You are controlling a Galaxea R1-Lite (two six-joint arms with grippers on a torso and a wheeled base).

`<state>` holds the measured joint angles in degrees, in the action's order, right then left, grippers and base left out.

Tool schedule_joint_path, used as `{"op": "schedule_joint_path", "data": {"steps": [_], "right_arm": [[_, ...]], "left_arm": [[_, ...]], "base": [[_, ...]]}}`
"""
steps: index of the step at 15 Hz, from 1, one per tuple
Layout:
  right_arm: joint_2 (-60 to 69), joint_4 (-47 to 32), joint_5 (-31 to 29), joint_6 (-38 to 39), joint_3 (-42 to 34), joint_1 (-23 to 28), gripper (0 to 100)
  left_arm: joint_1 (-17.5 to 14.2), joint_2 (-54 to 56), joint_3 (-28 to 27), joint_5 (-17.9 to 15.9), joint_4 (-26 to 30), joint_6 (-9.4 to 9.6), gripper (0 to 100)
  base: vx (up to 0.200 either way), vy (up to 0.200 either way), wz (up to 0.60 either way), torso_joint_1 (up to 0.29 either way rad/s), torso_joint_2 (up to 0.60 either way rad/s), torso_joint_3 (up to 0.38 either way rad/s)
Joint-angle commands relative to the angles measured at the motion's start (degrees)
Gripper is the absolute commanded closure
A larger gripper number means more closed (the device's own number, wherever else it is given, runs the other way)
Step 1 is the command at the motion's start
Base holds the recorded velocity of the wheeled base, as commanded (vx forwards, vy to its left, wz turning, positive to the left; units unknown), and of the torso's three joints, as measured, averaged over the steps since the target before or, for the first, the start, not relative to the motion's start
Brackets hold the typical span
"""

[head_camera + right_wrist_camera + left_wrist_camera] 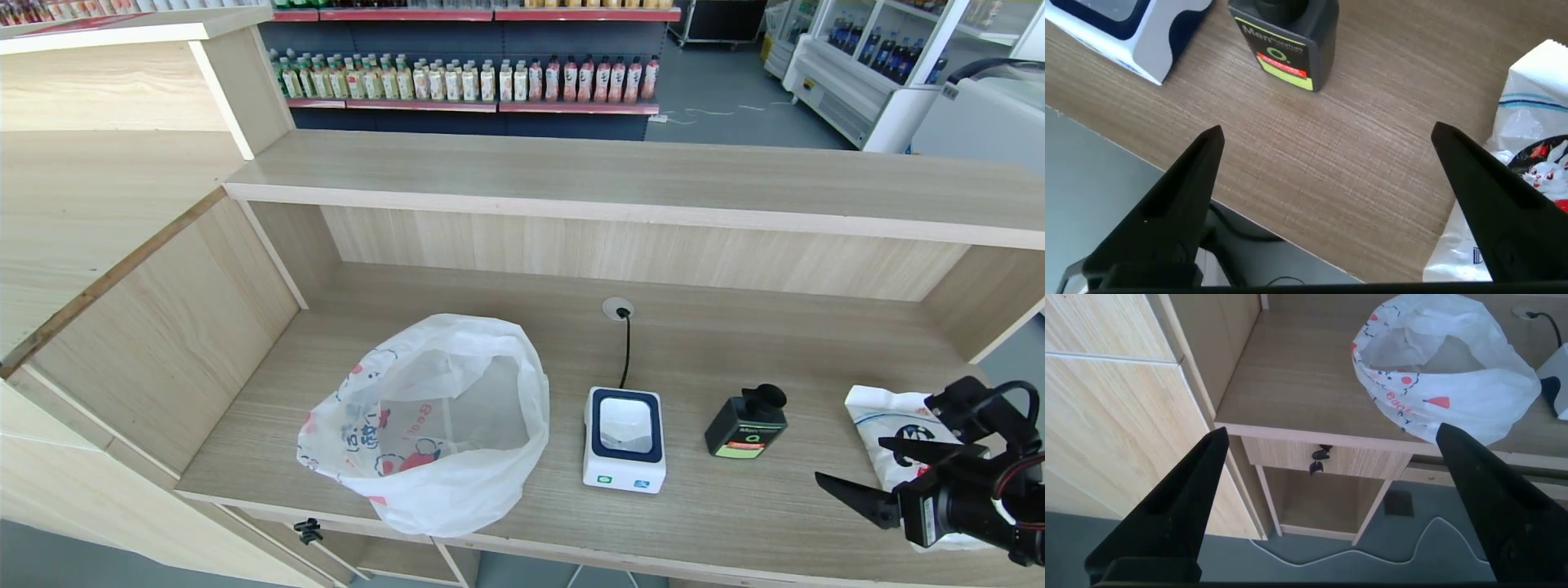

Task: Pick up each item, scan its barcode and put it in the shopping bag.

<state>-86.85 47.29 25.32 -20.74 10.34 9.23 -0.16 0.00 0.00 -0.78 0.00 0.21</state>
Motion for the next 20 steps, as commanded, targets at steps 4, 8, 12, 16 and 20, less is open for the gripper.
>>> {"op": "schedule_joint_path", "data": {"steps": [4, 8, 12, 16, 20], "right_arm": [[-11.2, 12.7, 3.4, -1.7, -0.4, -0.4, 0], [-17.6, 16.7, 9.4, -2.9, -0.2, -1.3, 0], [-24.1, 24.9, 11.3, -2.6, 1.4, -4.6, 0], [-31.3, 36.2, 11.4, -1.9, 1.3, -6.6, 0], [-32.2, 37.3, 11.4, 2.9, 3.3, -10.2, 0]], "left_arm": [[0.0, 0.0, 0.0, 0.0, 0.0, 0.06, 0], [0.0, 0.0, 0.0, 0.0, 0.0, 0.06, 0], [0.0, 0.0, 0.0, 0.0, 0.0, 0.06, 0], [0.0, 0.0, 0.0, 0.0, 0.0, 0.06, 0], [0.0, 0.0, 0.0, 0.0, 0.0, 0.06, 0]], "base": [[0.000, 0.000, 0.00, 0.000, 0.00, 0.000], [0.000, 0.000, 0.00, 0.000, 0.00, 0.000], [0.000, 0.000, 0.00, 0.000, 0.00, 0.000], [0.000, 0.000, 0.00, 0.000, 0.00, 0.000], [0.000, 0.000, 0.00, 0.000, 0.00, 0.000]]}}
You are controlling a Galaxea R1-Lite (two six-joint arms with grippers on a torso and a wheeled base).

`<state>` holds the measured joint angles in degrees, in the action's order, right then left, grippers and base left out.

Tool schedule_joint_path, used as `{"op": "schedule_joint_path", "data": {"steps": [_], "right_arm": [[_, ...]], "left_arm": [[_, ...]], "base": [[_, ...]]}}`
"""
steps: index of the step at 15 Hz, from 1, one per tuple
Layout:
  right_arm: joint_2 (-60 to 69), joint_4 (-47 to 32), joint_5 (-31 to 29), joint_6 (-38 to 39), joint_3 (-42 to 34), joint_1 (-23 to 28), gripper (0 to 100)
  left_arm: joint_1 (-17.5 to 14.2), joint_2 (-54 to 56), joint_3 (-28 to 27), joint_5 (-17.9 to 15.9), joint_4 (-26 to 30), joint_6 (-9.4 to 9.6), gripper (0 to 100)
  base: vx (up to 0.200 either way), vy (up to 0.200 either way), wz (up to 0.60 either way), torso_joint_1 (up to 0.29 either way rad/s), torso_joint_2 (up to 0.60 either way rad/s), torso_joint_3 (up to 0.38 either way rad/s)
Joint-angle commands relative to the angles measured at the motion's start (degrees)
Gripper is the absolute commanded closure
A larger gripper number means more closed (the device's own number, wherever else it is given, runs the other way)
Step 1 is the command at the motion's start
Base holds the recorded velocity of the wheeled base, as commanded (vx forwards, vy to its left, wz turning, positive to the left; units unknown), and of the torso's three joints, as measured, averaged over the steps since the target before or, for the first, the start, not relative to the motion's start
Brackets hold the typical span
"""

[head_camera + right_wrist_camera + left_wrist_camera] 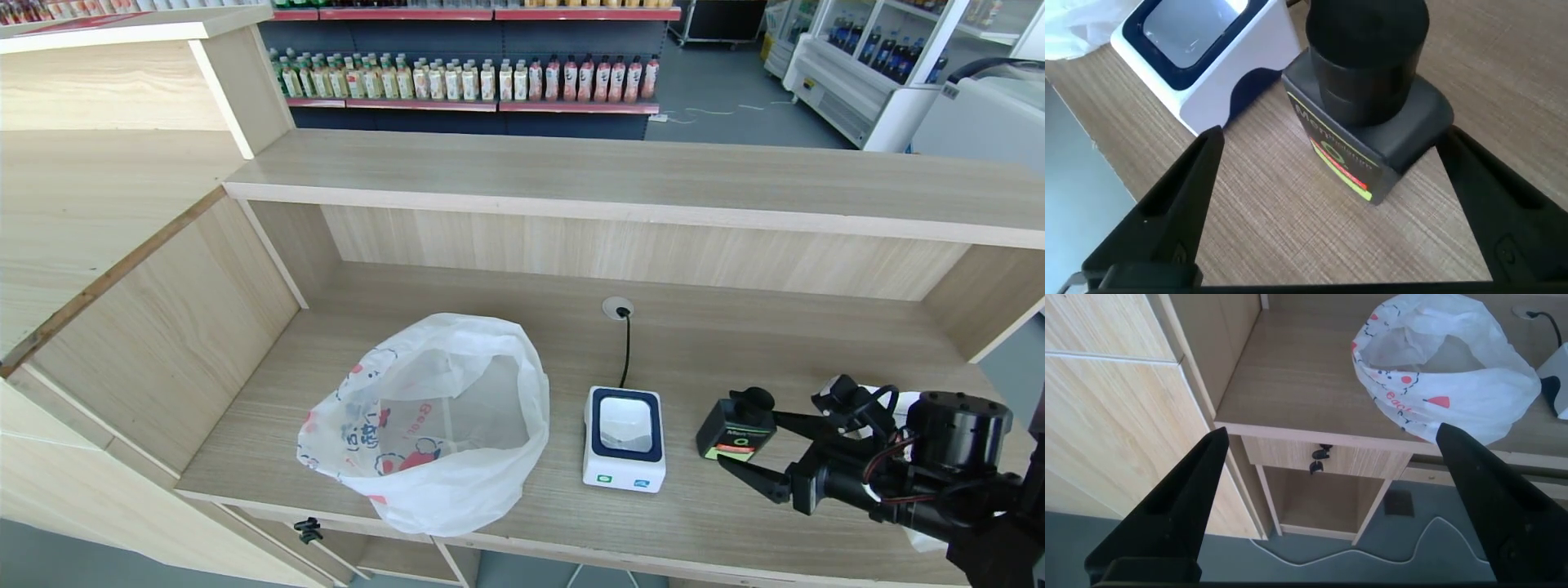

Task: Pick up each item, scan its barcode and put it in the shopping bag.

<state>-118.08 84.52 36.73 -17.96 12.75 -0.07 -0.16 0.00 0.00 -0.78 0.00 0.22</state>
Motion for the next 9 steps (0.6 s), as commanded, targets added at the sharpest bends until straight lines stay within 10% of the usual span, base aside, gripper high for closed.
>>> {"op": "schedule_joint_path", "data": {"steps": [1, 9], "right_arm": [[-1.6, 0.0, 0.0, 0.5, 2.6, -1.6, 0], [-3.2, 0.1, 0.3, 0.4, 5.0, -1.9, 0]], "left_arm": [[0.0, 0.0, 0.0, 0.0, 0.0, -0.04, 0], [0.0, 0.0, 0.0, 0.0, 0.0, -0.04, 0]], "base": [[0.000, 0.000, 0.00, 0.000, 0.00, 0.000], [0.000, 0.000, 0.00, 0.000, 0.00, 0.000]]}}
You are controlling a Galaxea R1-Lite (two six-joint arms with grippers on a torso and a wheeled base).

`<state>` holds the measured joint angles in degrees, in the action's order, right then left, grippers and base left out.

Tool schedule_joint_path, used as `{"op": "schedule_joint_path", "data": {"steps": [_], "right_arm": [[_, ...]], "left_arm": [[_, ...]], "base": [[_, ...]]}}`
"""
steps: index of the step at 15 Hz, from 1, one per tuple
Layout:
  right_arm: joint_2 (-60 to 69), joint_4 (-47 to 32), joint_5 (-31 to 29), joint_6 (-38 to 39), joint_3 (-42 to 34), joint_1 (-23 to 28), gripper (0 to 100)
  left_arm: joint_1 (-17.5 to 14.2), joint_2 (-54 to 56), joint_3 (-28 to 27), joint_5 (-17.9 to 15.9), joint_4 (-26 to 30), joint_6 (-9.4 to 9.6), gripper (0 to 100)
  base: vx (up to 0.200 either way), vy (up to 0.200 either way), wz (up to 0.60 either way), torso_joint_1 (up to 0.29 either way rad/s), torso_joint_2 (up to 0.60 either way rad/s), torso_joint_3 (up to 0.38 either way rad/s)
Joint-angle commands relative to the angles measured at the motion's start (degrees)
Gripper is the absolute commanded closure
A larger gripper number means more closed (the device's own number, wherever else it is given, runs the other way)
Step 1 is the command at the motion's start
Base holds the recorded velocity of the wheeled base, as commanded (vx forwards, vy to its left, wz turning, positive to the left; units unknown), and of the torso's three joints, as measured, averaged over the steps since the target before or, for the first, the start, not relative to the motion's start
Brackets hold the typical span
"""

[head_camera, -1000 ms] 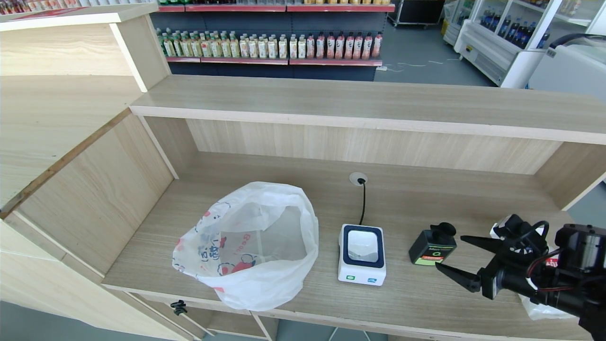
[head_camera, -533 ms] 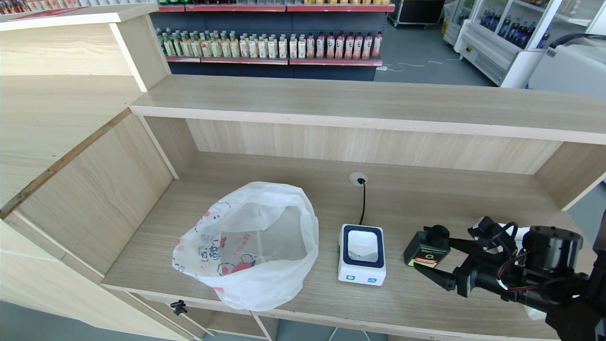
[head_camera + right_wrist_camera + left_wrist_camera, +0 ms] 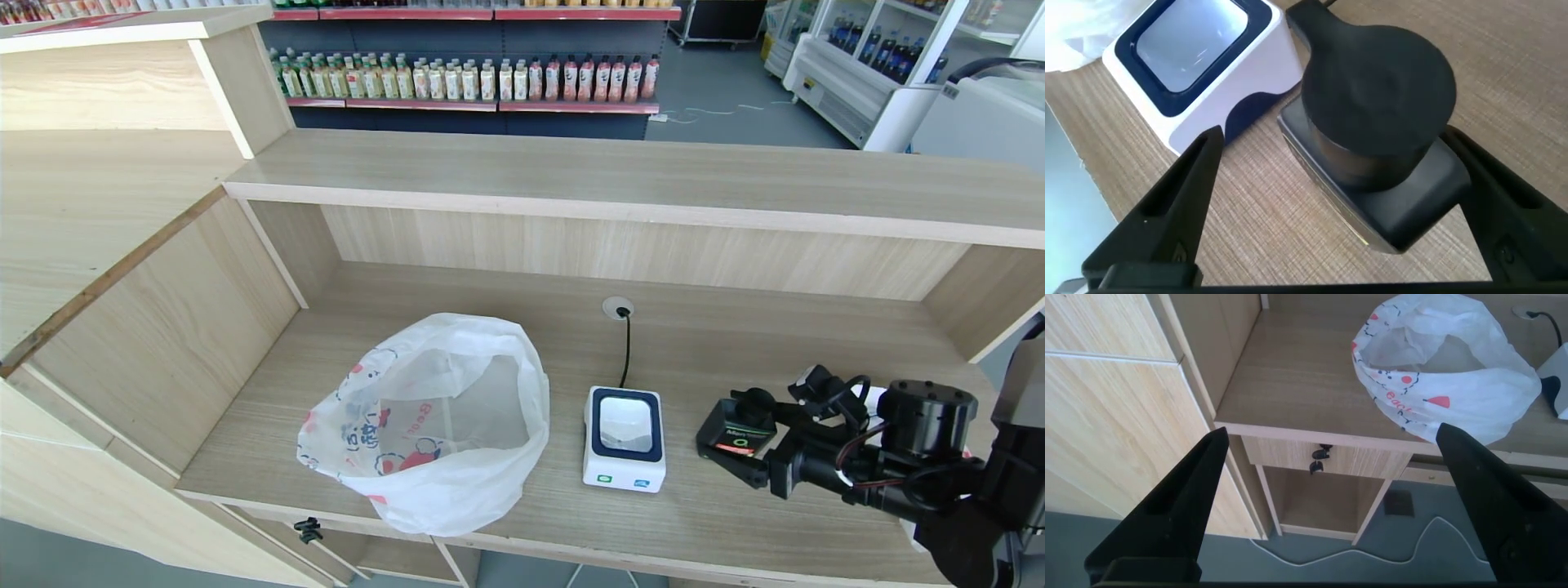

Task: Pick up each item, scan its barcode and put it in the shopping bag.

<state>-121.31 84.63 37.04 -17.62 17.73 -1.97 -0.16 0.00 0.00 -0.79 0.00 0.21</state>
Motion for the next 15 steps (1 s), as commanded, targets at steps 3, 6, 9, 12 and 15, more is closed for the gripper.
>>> {"op": "schedule_joint_path", "data": {"steps": [3, 6, 9, 12, 15], "right_arm": [[-0.9, 0.2, 1.4, 0.0, 0.5, 0.0, 0], [-2.5, 1.3, 1.4, -0.1, 0.9, 0.0, 0], [-4.6, 3.4, 1.9, -0.1, 1.6, -0.1, 100], [-5.3, 3.4, 2.1, -0.1, 1.9, -0.4, 100], [-5.2, 3.4, 2.1, -0.2, 1.9, -0.5, 100]], "left_arm": [[0.0, 0.0, 0.0, 0.0, 0.0, -0.03, 0], [0.0, 0.0, 0.0, 0.0, 0.0, -0.03, 0], [0.0, 0.0, 0.0, 0.0, 0.0, 0.06, 0], [0.0, 0.0, 0.0, 0.0, 0.0, -0.03, 0], [0.0, 0.0, 0.0, 0.0, 0.0, -0.03, 0]], "base": [[0.000, 0.000, 0.00, 0.000, 0.00, 0.000], [0.000, 0.000, 0.00, 0.000, 0.00, 0.000], [0.000, 0.000, 0.00, 0.000, 0.00, 0.000], [0.000, 0.000, 0.00, 0.000, 0.00, 0.000], [0.000, 0.000, 0.00, 0.000, 0.00, 0.000]]}}
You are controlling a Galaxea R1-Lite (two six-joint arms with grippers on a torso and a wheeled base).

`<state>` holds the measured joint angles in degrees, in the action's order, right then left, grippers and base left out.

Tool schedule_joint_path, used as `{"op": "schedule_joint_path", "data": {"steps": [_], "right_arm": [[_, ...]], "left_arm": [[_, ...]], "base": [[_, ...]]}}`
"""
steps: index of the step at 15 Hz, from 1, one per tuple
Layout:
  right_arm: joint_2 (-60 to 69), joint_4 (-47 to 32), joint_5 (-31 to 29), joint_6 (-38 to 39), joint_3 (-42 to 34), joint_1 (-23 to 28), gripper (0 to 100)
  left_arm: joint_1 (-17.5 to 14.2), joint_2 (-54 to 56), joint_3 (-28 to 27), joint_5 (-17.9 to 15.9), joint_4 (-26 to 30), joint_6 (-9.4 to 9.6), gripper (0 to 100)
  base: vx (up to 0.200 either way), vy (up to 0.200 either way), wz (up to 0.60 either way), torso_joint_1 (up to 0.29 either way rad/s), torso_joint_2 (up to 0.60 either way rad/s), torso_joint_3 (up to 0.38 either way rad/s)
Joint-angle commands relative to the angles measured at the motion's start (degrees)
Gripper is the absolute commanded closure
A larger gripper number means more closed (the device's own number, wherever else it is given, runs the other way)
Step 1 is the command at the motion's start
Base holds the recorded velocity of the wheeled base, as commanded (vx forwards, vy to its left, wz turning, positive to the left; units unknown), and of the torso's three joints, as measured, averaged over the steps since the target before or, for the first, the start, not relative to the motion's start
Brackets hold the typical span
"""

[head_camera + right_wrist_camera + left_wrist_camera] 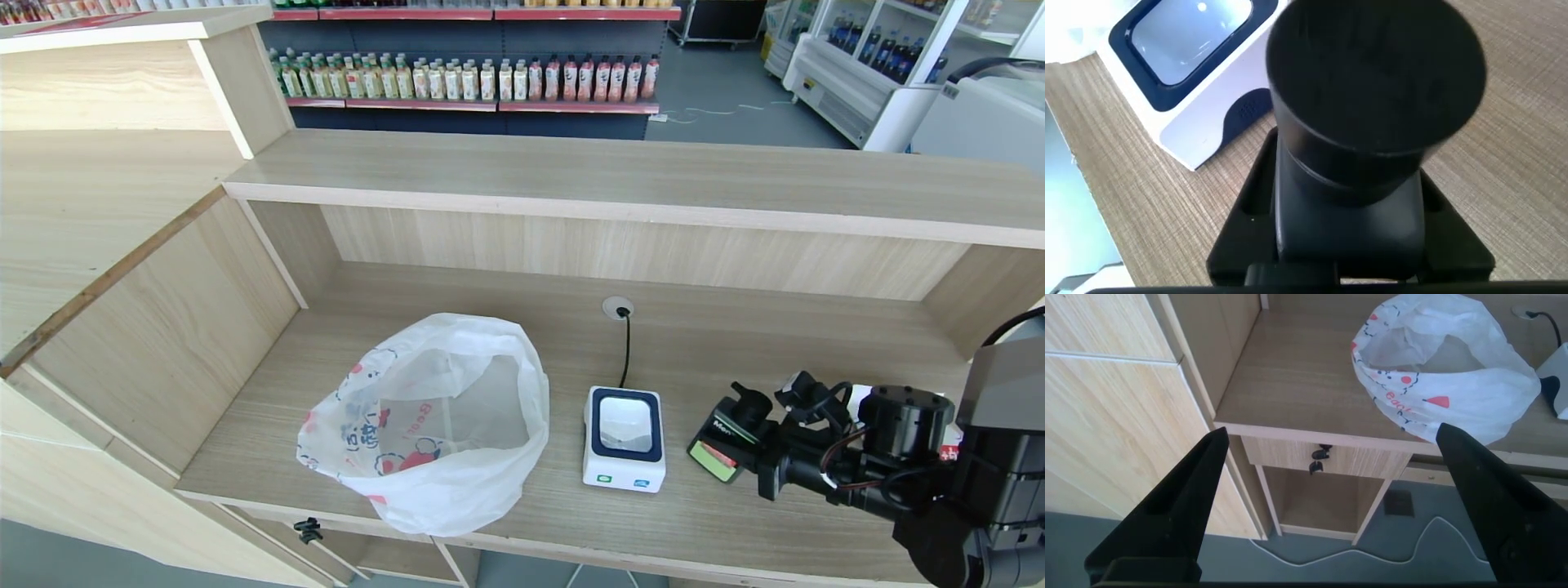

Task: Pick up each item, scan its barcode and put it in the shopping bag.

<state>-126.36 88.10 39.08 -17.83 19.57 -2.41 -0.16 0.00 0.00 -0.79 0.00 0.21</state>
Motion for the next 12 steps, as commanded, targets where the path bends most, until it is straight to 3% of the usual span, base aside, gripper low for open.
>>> {"op": "schedule_joint_path", "data": {"steps": [1, 6, 7, 9, 12], "right_arm": [[0.5, 0.1, -0.1, -0.3, -0.4, 0.0, 100], [12.4, 0.0, -0.1, -0.8, 0.6, 0.0, 100], [19.5, -0.3, -0.2, -2.0, 1.1, -0.2, 100], [27.7, -1.2, -0.4, -8.9, 0.5, -0.7, 100], [40.1, -8.8, -0.4, -25.2, 2.9, -0.5, 100]], "left_arm": [[0.0, 0.0, 0.0, 0.0, 0.0, 0.06, 0], [0.0, 0.0, 0.0, 0.0, 0.0, 0.06, 0], [0.0, 0.0, 0.0, 0.0, 0.0, -0.03, 0], [0.0, 0.0, 0.0, 0.0, 0.0, 0.06, 0], [0.0, 0.0, 0.0, 0.0, 0.0, -0.03, 0]], "base": [[0.000, 0.000, 0.00, 0.000, 0.00, 0.000], [0.000, 0.000, 0.00, 0.000, 0.00, 0.000], [0.000, 0.000, 0.00, 0.000, 0.00, 0.000], [0.000, 0.000, 0.00, 0.000, 0.00, 0.000], [0.000, 0.000, 0.00, 0.000, 0.00, 0.000]]}}
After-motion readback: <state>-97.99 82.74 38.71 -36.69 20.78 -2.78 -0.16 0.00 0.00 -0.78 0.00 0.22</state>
